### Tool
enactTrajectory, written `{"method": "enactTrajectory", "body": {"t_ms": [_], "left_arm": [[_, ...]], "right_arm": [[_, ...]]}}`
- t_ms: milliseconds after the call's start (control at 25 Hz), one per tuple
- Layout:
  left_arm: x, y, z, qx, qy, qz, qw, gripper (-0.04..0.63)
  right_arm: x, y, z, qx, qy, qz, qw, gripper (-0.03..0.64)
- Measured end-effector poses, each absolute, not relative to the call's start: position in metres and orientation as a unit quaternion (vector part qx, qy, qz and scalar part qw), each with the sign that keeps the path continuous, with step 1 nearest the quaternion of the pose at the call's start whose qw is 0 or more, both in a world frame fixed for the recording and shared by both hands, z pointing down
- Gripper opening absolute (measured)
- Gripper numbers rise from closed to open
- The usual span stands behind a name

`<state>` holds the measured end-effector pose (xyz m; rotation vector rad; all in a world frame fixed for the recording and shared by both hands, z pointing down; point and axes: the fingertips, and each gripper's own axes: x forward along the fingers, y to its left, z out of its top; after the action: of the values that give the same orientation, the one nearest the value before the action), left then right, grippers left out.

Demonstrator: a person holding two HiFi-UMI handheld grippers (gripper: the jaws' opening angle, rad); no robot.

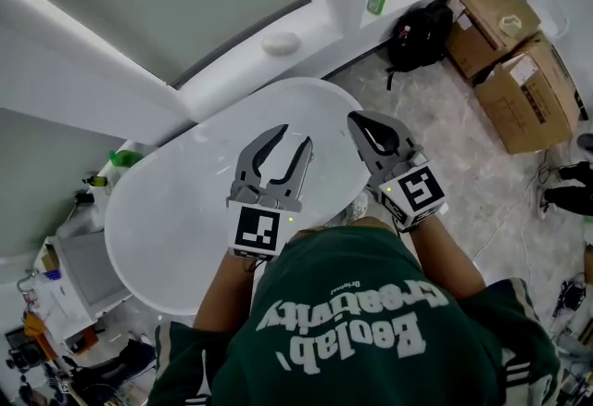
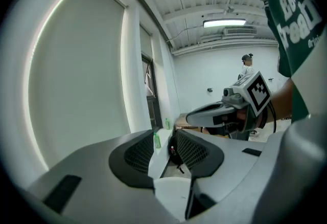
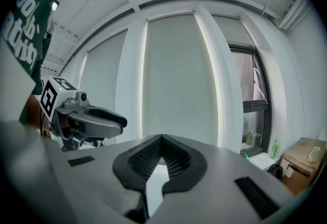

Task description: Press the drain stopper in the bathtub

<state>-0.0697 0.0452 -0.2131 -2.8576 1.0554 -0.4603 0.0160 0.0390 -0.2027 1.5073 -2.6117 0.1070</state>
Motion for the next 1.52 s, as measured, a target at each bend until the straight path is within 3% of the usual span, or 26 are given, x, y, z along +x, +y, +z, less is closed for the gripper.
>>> {"method": "enactTrajectory", "body": {"t_ms": [360, 440, 1520], "left_arm": [[-0.086, 0.066, -0.252, -0.926, 0.361, -0.097, 0.05, 0.07], [-0.089, 0.064, -0.252, -0.925, 0.366, -0.093, 0.046, 0.009], [-0.116, 0.055, -0.251, -0.93, 0.358, -0.068, 0.048, 0.009]], "right_arm": [[-0.006, 0.063, -0.223, 0.482, -0.874, 0.02, 0.055, 0.011], [-0.012, 0.065, -0.227, 0.477, -0.877, 0.012, 0.055, 0.011], [-0.049, 0.063, -0.228, 0.477, -0.876, 0.002, 0.072, 0.011]]}}
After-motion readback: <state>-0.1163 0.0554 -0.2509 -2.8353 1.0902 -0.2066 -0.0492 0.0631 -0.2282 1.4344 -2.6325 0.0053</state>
